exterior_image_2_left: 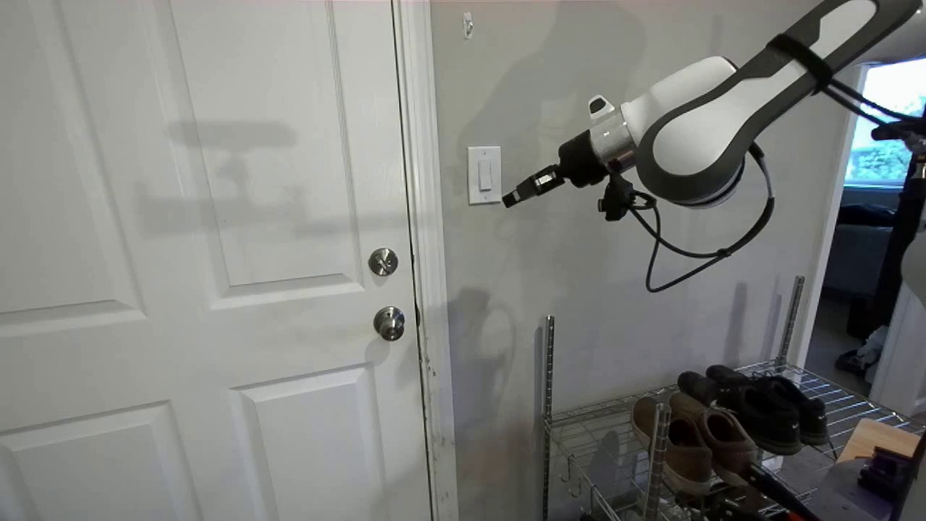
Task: Turn off the light switch.
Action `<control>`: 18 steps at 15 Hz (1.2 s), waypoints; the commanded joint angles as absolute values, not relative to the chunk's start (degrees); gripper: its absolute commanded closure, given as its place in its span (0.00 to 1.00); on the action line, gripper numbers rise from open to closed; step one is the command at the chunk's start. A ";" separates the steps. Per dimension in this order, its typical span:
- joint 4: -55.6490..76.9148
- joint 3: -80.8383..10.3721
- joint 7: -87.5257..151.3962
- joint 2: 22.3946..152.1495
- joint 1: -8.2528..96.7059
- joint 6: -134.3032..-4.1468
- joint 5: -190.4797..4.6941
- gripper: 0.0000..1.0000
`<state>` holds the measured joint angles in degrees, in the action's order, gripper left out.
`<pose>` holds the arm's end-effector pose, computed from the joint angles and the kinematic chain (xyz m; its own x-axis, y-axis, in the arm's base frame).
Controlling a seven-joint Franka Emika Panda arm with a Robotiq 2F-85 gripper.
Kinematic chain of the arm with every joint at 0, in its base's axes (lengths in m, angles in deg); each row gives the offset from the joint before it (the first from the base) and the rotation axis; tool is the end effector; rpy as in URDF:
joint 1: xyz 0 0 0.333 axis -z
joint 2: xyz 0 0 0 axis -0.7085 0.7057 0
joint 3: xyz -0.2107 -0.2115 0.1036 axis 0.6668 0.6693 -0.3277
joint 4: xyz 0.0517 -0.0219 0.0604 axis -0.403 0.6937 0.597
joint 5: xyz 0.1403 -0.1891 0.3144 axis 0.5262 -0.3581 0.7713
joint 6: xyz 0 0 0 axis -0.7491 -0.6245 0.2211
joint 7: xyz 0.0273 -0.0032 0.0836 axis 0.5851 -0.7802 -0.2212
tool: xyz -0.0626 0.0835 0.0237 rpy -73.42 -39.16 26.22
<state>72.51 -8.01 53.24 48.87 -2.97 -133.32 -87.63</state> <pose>0.4255 0.1109 0.4708 0.3883 0.2144 0.8962 0.4157 -0.9088 0.0373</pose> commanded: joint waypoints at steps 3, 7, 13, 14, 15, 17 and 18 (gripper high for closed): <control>63.07 10.77 55.65 45.49 -18.38 -133.75 -100.89 0.98; 56.41 22.66 56.53 43.97 -26.82 -133.38 -102.85 0.98; 54.65 34.49 54.30 43.45 -34.51 -132.91 -106.03 0.98; 54.79 35.73 54.42 43.29 -35.46 -132.83 -106.34 0.98; 54.70 36.77 54.56 43.23 -36.30 -132.78 -106.48 0.98; 54.14 38.65 54.91 42.93 -37.98 -132.74 -106.62 0.98; 53.68 39.58 54.98 42.84 -38.99 -132.73 -106.58 0.98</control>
